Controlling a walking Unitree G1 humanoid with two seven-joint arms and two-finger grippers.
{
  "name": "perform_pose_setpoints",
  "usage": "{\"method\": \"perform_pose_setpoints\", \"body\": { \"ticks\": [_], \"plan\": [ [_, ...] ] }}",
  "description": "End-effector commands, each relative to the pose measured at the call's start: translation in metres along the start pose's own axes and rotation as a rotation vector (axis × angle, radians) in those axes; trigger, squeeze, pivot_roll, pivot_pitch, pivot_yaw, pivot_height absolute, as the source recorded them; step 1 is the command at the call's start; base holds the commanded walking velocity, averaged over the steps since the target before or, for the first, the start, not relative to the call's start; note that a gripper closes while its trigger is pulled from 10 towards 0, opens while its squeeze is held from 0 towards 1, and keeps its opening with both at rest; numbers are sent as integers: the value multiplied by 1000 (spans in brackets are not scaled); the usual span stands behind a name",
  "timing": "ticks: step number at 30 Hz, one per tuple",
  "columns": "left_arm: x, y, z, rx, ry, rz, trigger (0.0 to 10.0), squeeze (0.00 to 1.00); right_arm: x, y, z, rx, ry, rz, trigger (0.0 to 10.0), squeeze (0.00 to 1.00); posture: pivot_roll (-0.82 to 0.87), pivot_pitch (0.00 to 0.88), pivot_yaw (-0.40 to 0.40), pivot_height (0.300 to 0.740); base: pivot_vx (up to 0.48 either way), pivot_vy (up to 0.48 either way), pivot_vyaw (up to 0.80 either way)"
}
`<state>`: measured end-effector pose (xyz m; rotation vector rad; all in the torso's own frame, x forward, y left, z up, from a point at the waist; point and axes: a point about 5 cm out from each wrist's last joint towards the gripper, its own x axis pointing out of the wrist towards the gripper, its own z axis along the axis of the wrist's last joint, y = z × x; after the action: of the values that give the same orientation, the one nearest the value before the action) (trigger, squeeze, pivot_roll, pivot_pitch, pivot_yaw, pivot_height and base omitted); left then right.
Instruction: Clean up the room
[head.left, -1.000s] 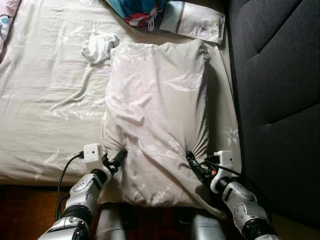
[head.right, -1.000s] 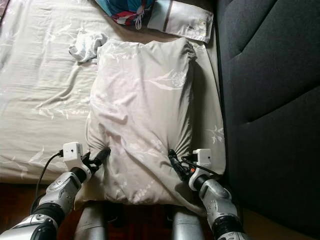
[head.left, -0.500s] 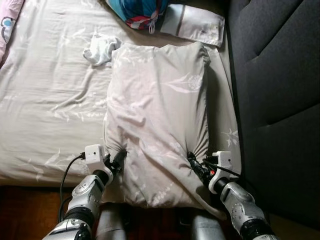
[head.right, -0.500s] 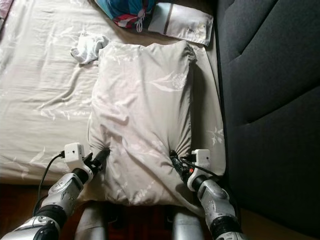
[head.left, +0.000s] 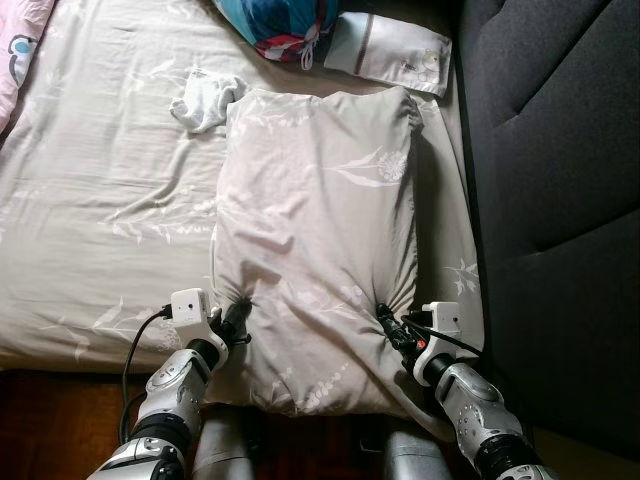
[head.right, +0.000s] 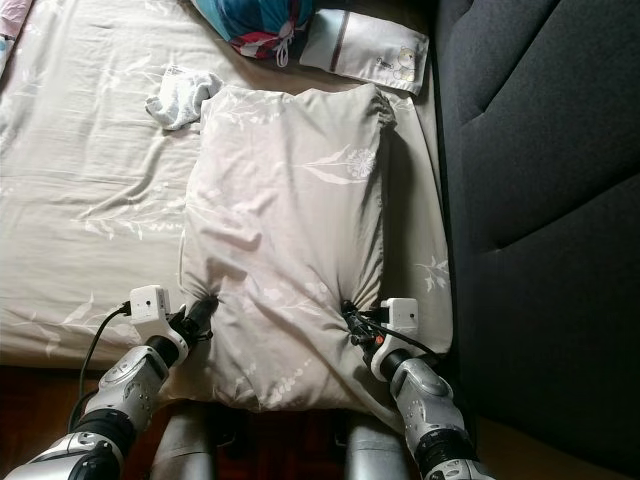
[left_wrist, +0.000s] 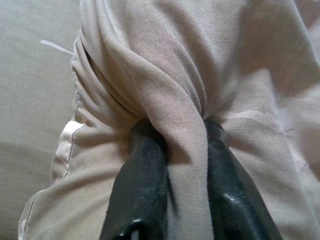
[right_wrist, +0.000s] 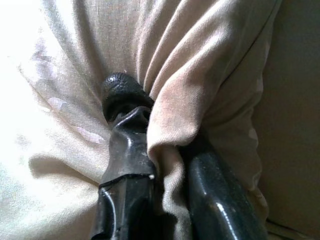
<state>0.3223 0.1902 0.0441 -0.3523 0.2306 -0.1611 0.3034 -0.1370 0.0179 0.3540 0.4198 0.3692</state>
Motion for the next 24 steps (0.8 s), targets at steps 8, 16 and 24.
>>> {"method": "perform_pose_setpoints", "body": {
  "ticks": [8, 16, 24],
  "plan": [
    [13, -19, 9, -15, -20, -69, 0, 0, 4, -5, 9, -18, -39, -102, 0, 0, -113, 417, -53, 662, 0, 0, 0],
    [25, -30, 34, 20, -88, -101, 0, 0, 8, -10, 53, -60, -207, -171, 0, 0, -114, 404, -43, 662, 0, 0, 0],
    [39, -48, 76, 66, -216, -146, 0, 0, 3, -15, 105, -116, -422, -267, 0, 0, -118, 392, -31, 662, 0, 0, 0]
  ]
}}
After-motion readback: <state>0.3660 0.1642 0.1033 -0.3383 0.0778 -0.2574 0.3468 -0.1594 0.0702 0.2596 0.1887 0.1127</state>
